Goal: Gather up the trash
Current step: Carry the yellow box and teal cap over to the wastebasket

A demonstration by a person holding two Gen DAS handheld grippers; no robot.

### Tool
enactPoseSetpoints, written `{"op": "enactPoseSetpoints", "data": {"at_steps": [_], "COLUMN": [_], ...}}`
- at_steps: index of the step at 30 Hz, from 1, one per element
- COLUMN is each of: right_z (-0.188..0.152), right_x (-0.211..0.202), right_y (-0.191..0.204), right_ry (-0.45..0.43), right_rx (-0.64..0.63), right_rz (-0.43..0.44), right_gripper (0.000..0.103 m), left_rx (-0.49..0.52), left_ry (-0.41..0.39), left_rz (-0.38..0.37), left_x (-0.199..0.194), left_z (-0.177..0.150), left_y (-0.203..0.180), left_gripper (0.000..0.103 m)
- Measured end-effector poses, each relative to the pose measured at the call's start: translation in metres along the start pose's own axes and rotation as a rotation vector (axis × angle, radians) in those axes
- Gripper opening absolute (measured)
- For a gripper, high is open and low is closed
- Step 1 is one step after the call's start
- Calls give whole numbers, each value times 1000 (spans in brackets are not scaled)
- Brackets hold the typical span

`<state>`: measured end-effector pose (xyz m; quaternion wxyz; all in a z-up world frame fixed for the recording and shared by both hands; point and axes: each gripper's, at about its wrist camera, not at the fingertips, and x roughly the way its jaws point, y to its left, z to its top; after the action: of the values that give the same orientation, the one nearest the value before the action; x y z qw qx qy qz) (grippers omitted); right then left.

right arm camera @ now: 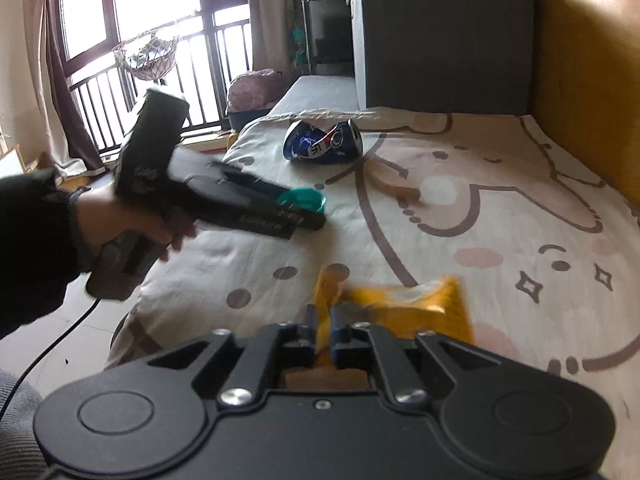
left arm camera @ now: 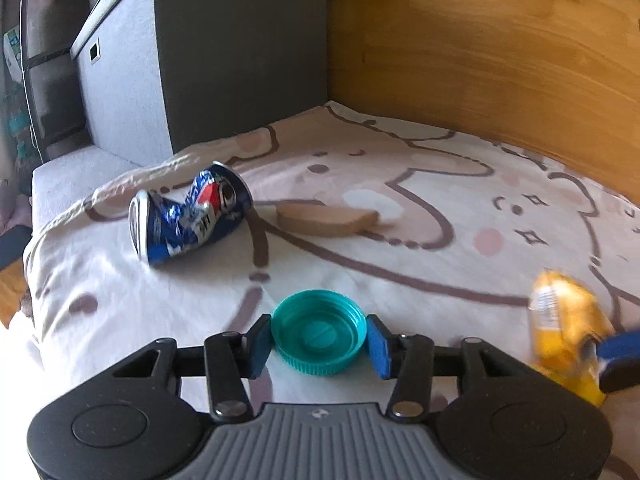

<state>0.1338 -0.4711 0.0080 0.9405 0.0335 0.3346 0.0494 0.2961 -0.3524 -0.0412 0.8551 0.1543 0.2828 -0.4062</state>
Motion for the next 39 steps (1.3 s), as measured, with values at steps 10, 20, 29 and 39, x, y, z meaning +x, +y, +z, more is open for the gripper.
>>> {"op": "enactPoseSetpoints", "data": {"at_steps": [10, 20, 29, 39], "right_z": [5, 13, 7, 8], "right_x": [-12, 47, 53, 29], "right_y": [-14, -24, -28, -12], "right_ry": [-56, 118, 179, 117], "right_rx": [-44, -109, -40, -19], "right_rz": [-68, -62, -79, -110], "right_gripper": [103, 103, 97, 96], "left_rx": [-80, -110, -121, -156], "left_ry": [-4, 1, -31, -46], "left_rz": [-13, -31, -15, 27], "left_x": [-46, -77, -68, -67], "left_z": [-35, -56, -59, -59], "left_y": [-6, -12, -13, -18], "left_gripper": [50, 50, 51, 50]}}
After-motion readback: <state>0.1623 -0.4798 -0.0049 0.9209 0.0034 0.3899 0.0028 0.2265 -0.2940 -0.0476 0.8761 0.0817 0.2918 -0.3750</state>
